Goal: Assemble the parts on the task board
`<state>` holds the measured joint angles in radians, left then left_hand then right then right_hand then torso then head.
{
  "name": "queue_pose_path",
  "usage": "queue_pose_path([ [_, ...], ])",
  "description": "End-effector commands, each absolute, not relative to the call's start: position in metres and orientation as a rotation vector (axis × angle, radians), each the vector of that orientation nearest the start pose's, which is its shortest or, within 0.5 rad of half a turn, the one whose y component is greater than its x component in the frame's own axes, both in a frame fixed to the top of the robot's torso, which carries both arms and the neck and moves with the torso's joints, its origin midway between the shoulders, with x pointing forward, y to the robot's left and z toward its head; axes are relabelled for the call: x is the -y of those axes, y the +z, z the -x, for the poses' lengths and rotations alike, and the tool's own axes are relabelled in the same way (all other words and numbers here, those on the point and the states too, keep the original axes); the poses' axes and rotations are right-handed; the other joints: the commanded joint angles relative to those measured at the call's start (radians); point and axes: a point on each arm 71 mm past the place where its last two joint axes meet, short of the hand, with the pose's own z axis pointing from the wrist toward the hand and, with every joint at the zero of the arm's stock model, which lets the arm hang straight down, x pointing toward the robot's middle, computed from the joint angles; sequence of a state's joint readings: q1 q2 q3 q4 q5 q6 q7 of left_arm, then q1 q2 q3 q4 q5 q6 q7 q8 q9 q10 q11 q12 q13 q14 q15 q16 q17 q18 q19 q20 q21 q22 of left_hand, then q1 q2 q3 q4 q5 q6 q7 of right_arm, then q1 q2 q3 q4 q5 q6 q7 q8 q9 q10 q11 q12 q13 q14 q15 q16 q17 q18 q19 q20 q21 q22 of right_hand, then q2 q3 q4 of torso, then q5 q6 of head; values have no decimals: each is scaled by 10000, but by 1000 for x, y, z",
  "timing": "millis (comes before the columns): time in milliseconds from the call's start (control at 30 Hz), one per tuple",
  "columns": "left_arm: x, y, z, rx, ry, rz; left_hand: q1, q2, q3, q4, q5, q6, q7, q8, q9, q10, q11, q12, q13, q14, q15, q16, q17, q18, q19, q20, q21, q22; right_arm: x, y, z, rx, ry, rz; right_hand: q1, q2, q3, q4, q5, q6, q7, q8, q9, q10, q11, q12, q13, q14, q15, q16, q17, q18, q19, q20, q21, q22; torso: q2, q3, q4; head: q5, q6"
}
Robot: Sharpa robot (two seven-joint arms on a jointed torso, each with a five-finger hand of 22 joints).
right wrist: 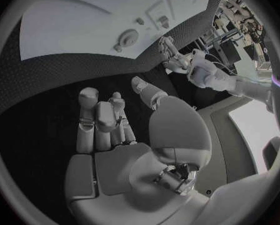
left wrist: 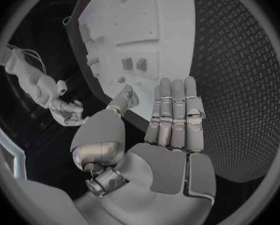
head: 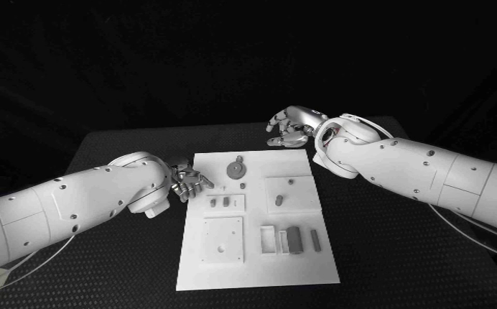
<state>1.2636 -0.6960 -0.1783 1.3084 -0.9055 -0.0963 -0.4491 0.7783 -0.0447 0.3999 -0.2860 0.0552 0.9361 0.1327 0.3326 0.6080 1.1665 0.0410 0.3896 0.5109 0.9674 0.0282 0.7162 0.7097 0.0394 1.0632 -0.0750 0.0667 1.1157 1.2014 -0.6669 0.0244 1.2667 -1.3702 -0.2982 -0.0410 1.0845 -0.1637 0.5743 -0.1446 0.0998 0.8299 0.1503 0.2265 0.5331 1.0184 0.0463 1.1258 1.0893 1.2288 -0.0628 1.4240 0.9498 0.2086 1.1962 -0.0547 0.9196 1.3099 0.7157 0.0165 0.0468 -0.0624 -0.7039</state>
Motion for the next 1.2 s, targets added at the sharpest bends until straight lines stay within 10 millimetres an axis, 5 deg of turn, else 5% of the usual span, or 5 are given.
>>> queue_pose_path([
  [33,-212,-235,-513,-20654,-7085,5914,613,-67,132,-17,100,-265,137,-101,-81,-421,224,-232,-186,-390,216,-164,-170,-129,-397,210,-23,-143,173,-179,-533,-16242,6981,1833,167,142,0,-311,10,231,56,80,55,-121,-64,-454,-385,-117,-44,-122,-34,532,-141,41,-77,171,-4,-5,26,26,23],
  [433,-219,-217,-518,-18447,-8806,4966,2932,-69,1550,-16,29,-337,219,-162,-333,-857,581,-936,-945,-471,346,6,-522,-16,-413,390,50,-310,164,-187,-526,-16357,7075,2397,72,469,191,-1012,22,313,32,131,180,509,-58,-4154,-3719,-38,-66,-523,-422,532,-179,170,-320,118,5,-21,12,106,69],
  [767,-174,-203,-518,-16582,-8054,-875,3463,-937,1409,21,1,-959,145,-631,-666,-1259,923,-2058,-1709,-202,197,349,-649,0,-71,259,121,-228,168,-186,-529,-16193,7519,1350,-192,263,129,-881,25,172,94,44,159,424,0,-4452,-3976,-126,-3,-602,-472,532,-234,215,-434,90,24,-3,-29,139,105],
  [1000,-147,-203,-517,-16546,-8240,-1834,3066,-1306,1384,138,12,-1207,145,-711,-848,-1448,947,-2707,-2209,-1137,784,-932,-1394,-90,-1400,792,-51,-1092,173,-186,-532,-16191,8005,328,-748,-120,684,-428,17,-227,524,-69,176,-669,569,-6166,-5356,-2564,648,-4701,-2615,-60,-3272,1297,-3370,-1260,17,17,-29,129,103],
  [1200,-127,-206,-516,-16489,-8015,-3111,3617,-1028,1818,9,20,-1018,136,-556,-875,-1338,908,-2919,-2433,-1274,996,-1762,-1749,-59,-1802,1027,-42,-1768,175,-187,-534,-16331,8290,-158,-642,-19,479,-528,8,-590,642,-32,199,-869,1015,-7598,-6930,-4092,2029,-8497,-4189,-718,-5864,2184,-6002,-2628,21,14,-34,106,98],
])
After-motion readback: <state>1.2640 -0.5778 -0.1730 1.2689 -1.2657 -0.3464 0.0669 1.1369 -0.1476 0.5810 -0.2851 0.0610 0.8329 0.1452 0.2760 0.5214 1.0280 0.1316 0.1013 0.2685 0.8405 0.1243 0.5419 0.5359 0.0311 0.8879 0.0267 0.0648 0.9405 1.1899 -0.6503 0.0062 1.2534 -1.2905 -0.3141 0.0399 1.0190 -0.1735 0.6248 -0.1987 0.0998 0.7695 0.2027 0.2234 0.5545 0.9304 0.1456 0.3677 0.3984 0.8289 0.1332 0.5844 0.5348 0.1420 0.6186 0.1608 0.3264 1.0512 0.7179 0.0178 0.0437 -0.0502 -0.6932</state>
